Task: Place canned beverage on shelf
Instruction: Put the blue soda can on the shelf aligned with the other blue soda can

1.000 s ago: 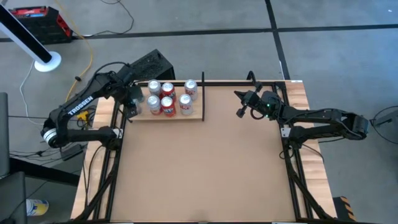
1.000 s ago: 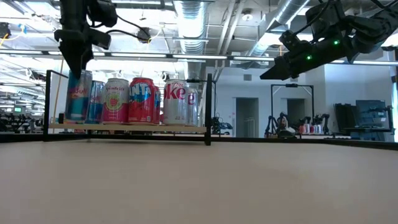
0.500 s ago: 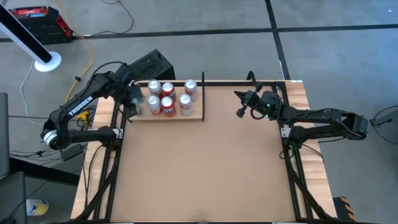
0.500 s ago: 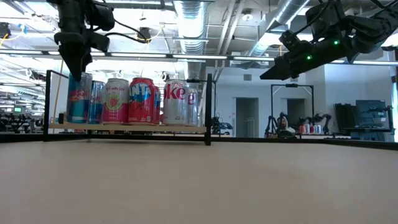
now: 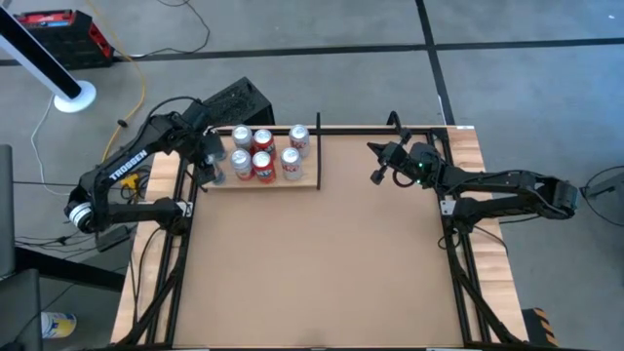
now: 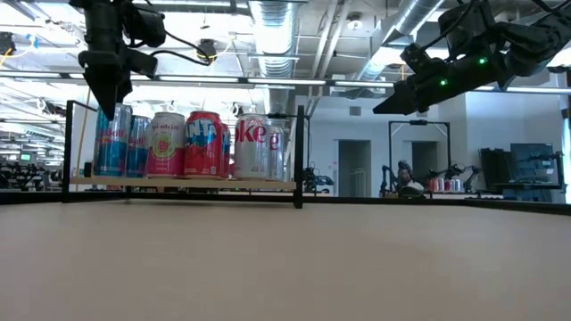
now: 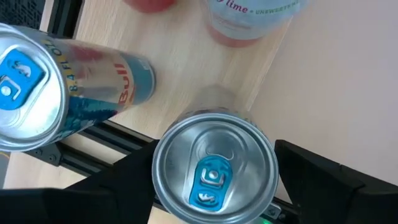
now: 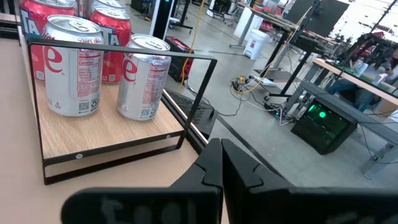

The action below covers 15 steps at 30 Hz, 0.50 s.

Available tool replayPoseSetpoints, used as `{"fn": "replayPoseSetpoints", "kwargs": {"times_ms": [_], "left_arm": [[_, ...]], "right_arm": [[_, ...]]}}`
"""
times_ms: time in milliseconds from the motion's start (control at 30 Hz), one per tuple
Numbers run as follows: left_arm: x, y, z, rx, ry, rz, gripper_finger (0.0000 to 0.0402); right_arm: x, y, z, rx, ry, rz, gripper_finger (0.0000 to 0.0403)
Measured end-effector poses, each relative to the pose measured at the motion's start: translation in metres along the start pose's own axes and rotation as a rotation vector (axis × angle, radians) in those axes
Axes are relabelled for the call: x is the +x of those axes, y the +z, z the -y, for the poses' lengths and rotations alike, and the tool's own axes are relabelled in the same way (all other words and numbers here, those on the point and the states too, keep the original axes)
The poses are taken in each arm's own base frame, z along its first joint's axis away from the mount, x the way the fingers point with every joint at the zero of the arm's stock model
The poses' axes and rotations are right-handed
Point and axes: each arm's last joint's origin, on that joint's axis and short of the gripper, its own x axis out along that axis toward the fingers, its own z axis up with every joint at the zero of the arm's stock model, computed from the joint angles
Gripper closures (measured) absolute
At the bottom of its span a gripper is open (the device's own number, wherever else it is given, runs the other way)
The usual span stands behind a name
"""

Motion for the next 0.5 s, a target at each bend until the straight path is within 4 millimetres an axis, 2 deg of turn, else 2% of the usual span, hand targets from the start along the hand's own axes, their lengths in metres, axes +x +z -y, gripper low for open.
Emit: {"fn": "replayPoseSetpoints", "kwargs": {"times_ms": [500], "left_arm": [[-0.0007,-0.0007,-0.0017,0.003,0.057,-0.029,0.0107]], "right_arm": [[0.0,0.0,0.0,0.0,0.0,0.0,0.0382]]}}
